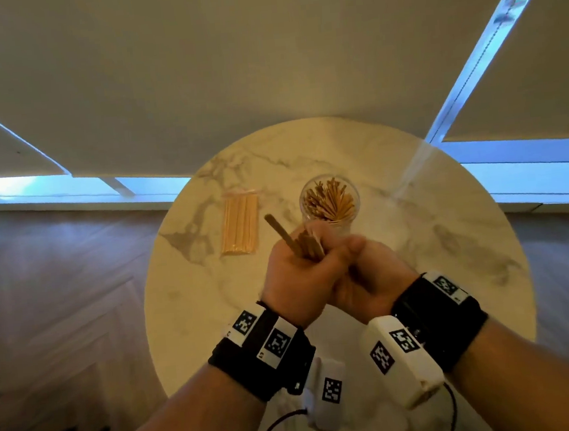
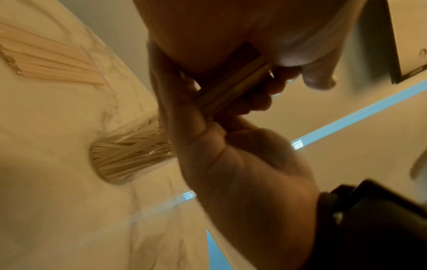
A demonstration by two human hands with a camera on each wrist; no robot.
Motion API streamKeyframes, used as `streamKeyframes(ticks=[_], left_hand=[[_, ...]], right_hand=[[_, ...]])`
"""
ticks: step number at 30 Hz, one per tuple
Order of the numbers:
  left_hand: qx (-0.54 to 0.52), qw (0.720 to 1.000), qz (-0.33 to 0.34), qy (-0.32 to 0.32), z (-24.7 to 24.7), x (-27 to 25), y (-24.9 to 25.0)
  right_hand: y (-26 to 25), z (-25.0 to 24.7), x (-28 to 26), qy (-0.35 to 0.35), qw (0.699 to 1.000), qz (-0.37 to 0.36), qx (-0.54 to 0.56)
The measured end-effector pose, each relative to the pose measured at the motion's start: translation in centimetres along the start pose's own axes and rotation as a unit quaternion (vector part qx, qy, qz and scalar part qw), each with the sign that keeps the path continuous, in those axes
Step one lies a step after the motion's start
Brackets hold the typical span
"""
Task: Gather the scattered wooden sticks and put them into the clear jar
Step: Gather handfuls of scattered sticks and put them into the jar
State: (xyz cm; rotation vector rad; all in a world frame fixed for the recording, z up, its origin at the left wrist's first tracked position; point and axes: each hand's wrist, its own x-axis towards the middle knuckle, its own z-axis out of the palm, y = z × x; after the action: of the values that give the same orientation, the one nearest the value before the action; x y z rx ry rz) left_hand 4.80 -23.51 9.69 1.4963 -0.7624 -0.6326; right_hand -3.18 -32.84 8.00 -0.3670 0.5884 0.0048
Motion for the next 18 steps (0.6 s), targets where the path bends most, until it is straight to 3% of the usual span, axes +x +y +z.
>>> streamKeyframes(ticks=[3, 10, 12, 14, 16, 18], left_hand=[[0.026, 0.999, 0.024, -0.001, 0.2, 0.0, -0.6], [0.015, 0.997, -0.080, -0.008, 0.5, -0.4, -0.2], [0.005, 0.994, -0.106, -0.025, 0.2, -0.3, -0.1], [0.055, 0.988, -0.129, -0.060, -0.4, 0.0, -0.4], [0.108, 0.979, -0.153, -0.086, -0.8, 0.1, -0.9], [0.131, 0.970, -0.174, -0.111, -1.0, 0.3, -1.1]], right_hand=[[-0.2, 0.1, -0.5, -0.009, 1.000, -0.021, 0.005], [0.0, 0.5, -1.3, 0.040, 0.997, -0.026, -0.064], [-0.6, 1.3, -1.9, 0.089, 0.975, -0.109, -0.173], [-1.8, 1.7, -2.7, 0.114, 0.907, -0.280, -0.293], [-3.4, 2.8, -4.0, 0.057, 0.811, -0.415, -0.407], [-4.4, 4.0, -4.9, 0.026, 0.698, -0.435, -0.568]])
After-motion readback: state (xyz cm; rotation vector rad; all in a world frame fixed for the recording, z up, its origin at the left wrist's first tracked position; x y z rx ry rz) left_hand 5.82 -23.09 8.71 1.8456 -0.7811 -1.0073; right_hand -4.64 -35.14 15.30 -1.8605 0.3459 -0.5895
